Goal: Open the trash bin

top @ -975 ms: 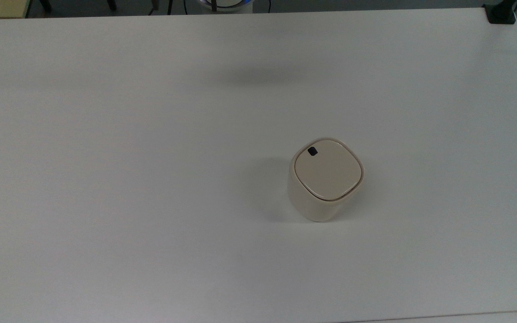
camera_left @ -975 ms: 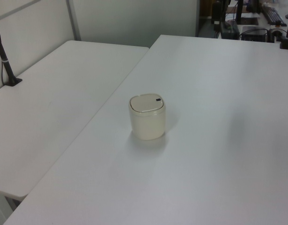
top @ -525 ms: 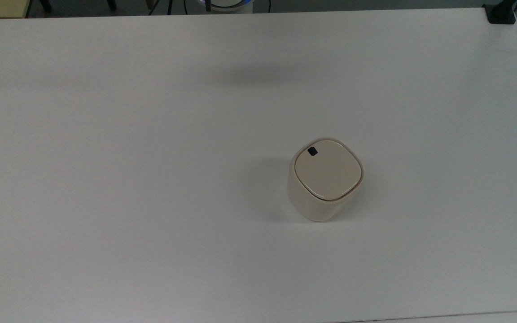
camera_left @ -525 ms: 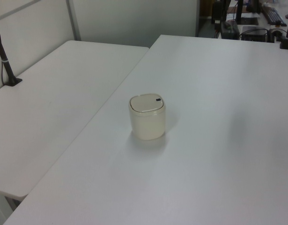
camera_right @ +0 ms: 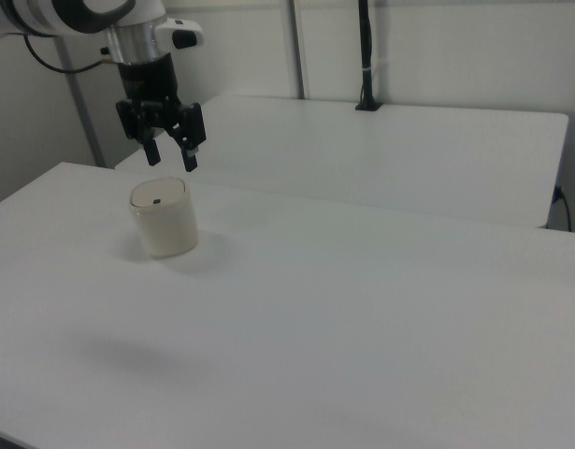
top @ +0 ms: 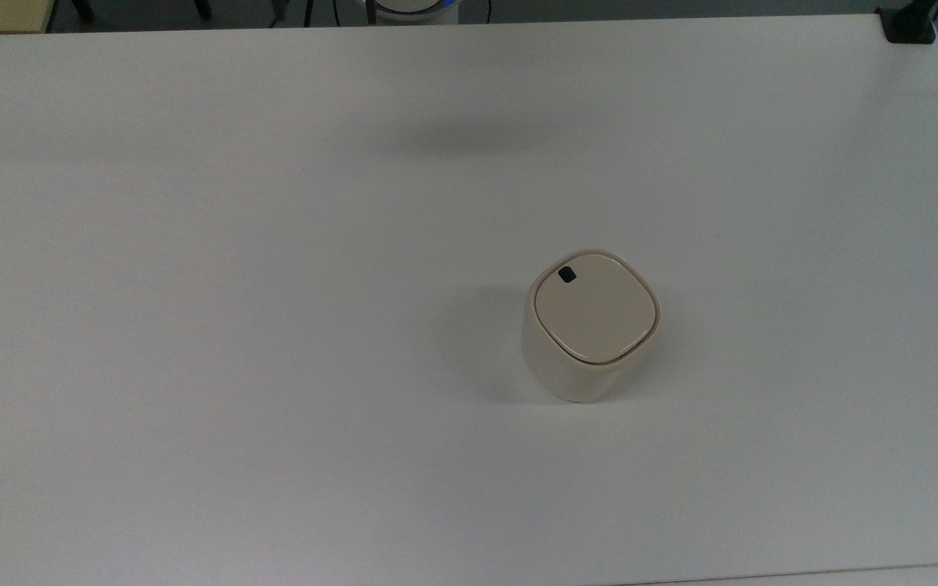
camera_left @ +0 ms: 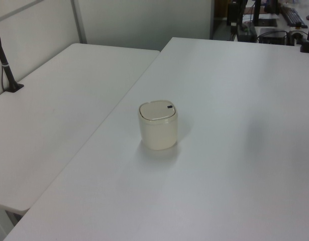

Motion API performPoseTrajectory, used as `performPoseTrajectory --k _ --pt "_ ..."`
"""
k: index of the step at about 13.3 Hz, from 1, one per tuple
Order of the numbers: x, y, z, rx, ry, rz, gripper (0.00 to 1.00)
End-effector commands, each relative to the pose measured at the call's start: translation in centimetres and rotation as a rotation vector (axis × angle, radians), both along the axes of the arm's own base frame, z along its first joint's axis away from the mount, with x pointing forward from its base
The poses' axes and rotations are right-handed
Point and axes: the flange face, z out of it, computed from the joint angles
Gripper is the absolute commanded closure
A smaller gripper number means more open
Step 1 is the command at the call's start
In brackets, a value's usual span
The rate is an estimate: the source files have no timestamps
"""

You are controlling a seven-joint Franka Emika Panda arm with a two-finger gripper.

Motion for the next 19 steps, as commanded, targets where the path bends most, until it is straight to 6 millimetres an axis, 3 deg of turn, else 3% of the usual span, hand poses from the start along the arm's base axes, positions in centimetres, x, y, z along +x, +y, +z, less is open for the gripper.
performPoseTrajectory --k 1,3,10,14,16,19 --pt "-1.0 0.0 0.3 -0.007 0.021 0.062 0.74" --pt "-1.0 0.0 0.3 -0.007 0.021 0.062 0.99" --pt "-0.6 0.3 -0.3 -0.006 0.026 0.070 1.00" --pt "0.5 1.5 -1.4 0.003 0.023 0.103 1.00" --pt "1.2 3.7 -1.6 0.002 -0.012 0.158 1.00" --pt "3.4 7.0 -3.8 0.005 -0.050 0.235 1.00"
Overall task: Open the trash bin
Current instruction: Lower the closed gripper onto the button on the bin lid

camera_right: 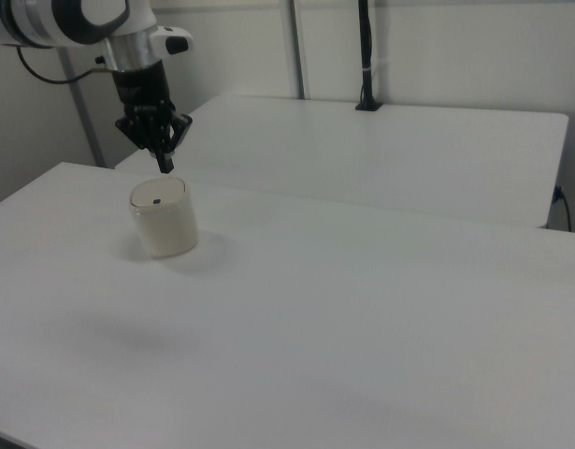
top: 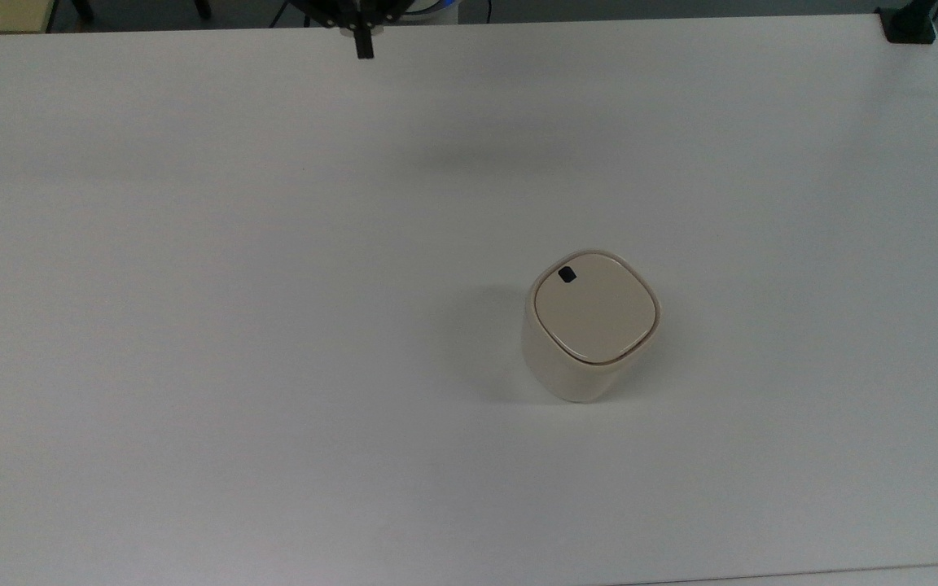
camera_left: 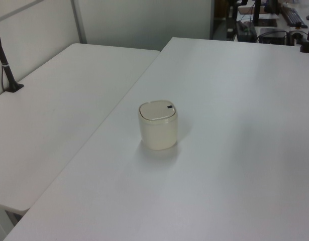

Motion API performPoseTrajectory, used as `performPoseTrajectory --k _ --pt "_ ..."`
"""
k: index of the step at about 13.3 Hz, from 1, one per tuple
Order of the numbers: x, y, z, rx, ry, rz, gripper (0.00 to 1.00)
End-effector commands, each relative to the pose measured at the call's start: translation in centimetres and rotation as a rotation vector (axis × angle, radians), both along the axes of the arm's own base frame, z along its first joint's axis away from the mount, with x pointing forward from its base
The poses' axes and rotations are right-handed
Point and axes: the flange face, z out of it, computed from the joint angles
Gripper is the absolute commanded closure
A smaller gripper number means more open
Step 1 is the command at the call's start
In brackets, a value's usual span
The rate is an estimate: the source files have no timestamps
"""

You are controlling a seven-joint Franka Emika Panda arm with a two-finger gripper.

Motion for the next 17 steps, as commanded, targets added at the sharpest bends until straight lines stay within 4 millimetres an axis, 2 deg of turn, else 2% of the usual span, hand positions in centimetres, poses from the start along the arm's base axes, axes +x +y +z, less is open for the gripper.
performPoseTrajectory --k 1,2,6,8,10,14,17 --pt "2.3 5.2 -2.7 0.006 -0.045 0.118 1.00" --pt "2.6 7.0 -3.2 0.011 -0.064 0.146 1.00" --pt "4.5 12.1 -5.5 0.042 -0.148 0.216 1.00" --pt "6.2 13.2 -7.0 0.075 -0.212 0.227 1.00" --pt "7.5 15.3 -9.1 0.079 -0.260 0.299 1.00" --pt "8.8 17.5 -13.0 0.085 -0.276 0.382 1.00" --pt "9.1 18.7 -14.4 0.092 -0.283 0.392 1.00"
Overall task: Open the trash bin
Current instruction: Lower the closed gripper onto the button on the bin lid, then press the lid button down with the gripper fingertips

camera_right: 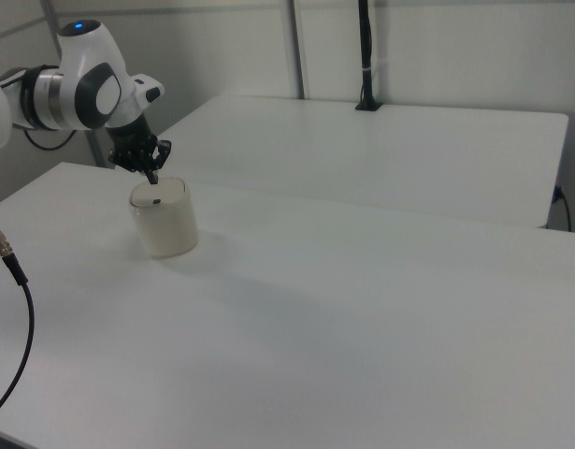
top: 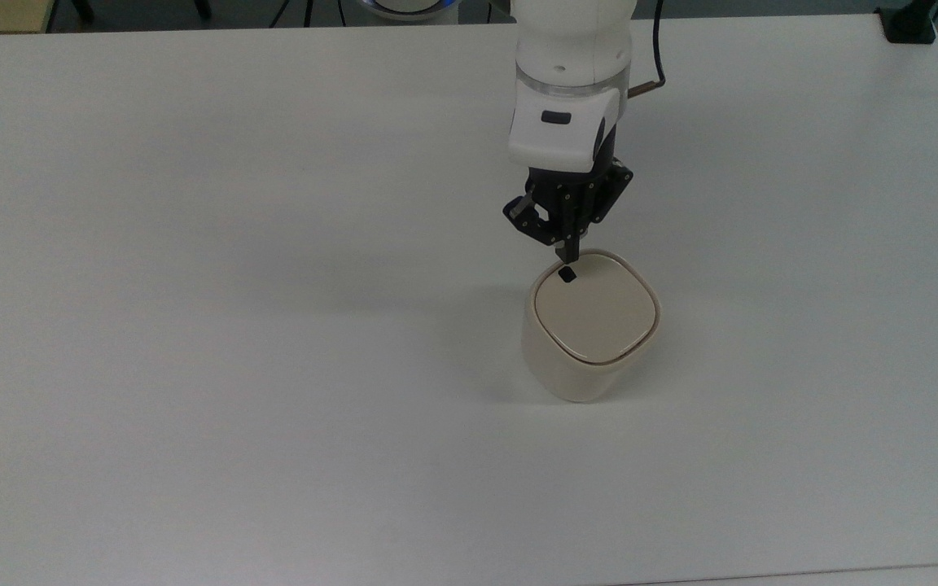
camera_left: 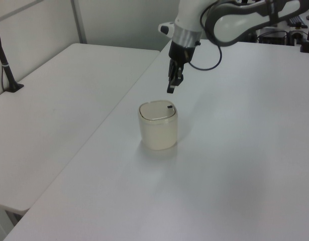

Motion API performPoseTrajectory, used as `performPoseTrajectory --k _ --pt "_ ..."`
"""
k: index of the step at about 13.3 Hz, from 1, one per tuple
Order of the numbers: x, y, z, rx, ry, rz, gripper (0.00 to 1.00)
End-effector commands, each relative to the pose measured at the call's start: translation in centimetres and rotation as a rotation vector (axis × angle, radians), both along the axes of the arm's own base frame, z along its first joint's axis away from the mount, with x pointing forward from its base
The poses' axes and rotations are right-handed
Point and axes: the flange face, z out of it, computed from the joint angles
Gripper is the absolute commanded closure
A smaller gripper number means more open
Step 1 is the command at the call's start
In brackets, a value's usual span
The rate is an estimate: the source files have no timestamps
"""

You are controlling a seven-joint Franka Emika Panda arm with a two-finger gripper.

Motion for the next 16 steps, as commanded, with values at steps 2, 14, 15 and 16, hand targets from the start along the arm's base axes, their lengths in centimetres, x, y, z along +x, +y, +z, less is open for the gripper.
performPoseTrajectory --k 2,14,15,16 --pt "0.3 1.4 -2.2 0.012 0.008 0.041 1.00" --pt "0.3 1.8 -2.8 0.018 0.026 0.035 1.00" --pt "0.3 1.6 -0.7 0.038 0.001 0.029 1.00" --pt "0.1 1.2 0.9 0.049 -0.019 0.020 1.00"
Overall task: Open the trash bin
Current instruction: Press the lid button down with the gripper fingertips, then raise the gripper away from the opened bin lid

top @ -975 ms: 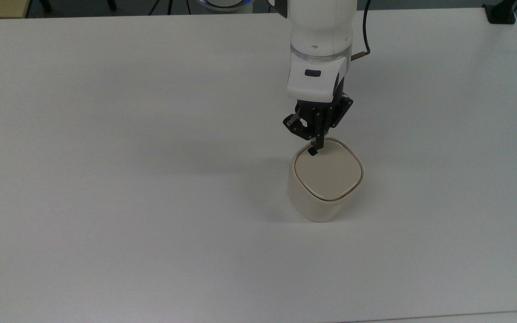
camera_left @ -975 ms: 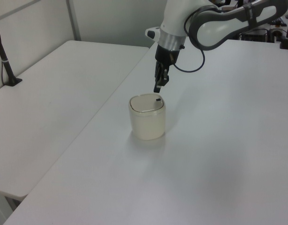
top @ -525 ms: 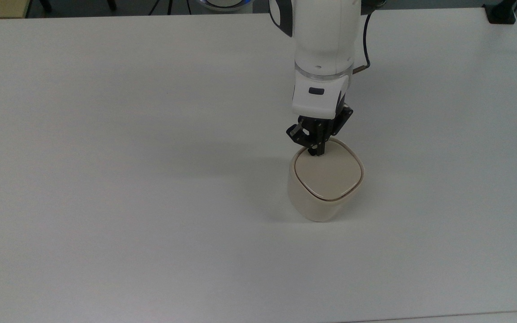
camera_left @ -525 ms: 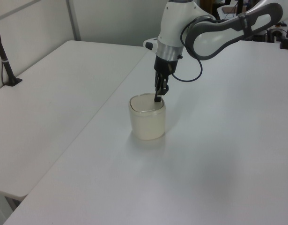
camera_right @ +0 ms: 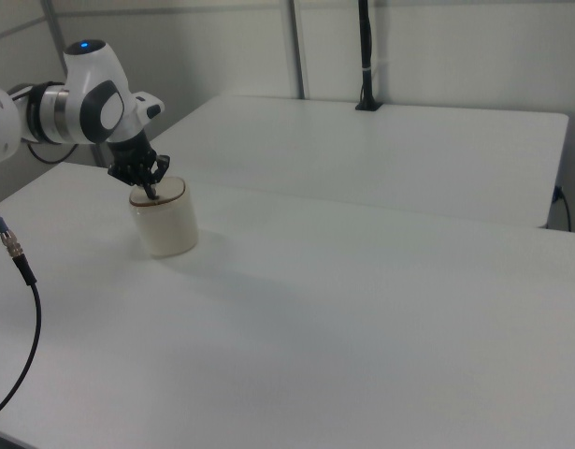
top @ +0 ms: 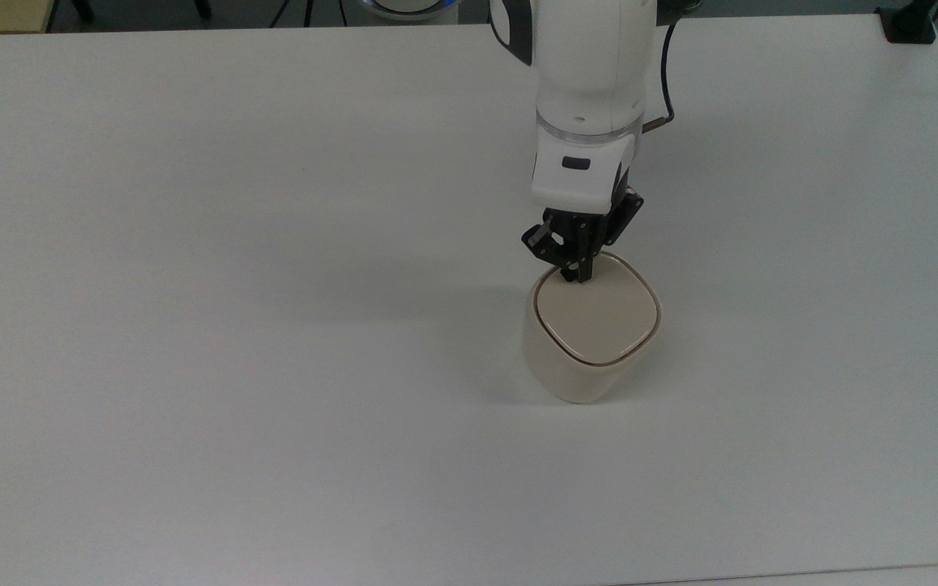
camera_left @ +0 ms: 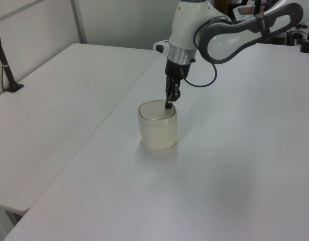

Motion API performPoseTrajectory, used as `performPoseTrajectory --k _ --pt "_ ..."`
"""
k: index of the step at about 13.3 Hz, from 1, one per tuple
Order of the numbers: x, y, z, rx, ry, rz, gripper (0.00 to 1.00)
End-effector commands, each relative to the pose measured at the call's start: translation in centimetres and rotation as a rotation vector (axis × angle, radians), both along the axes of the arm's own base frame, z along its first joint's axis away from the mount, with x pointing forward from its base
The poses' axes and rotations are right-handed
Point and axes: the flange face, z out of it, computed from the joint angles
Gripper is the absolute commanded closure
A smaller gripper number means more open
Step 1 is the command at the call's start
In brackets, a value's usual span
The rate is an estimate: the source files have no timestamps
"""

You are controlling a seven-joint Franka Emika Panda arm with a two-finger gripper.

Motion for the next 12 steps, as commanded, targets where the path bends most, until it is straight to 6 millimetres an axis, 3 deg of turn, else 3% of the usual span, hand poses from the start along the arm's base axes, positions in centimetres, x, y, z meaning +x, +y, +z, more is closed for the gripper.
performPoseTrajectory --k 1,3,5,9,12 --pt "-0.9 -2.1 6.2 0.041 -0.047 -0.017 1.00" --pt "-1.9 -5.5 9.3 0.032 -0.025 -0.065 1.00" --pt "-2.9 -8.9 11.1 0.021 0.025 -0.131 1.00" --pt "-5.6 -15.5 14.1 -0.025 0.128 -0.239 1.00" --pt "-8.0 -18.9 15.2 -0.101 0.190 -0.304 1.00"
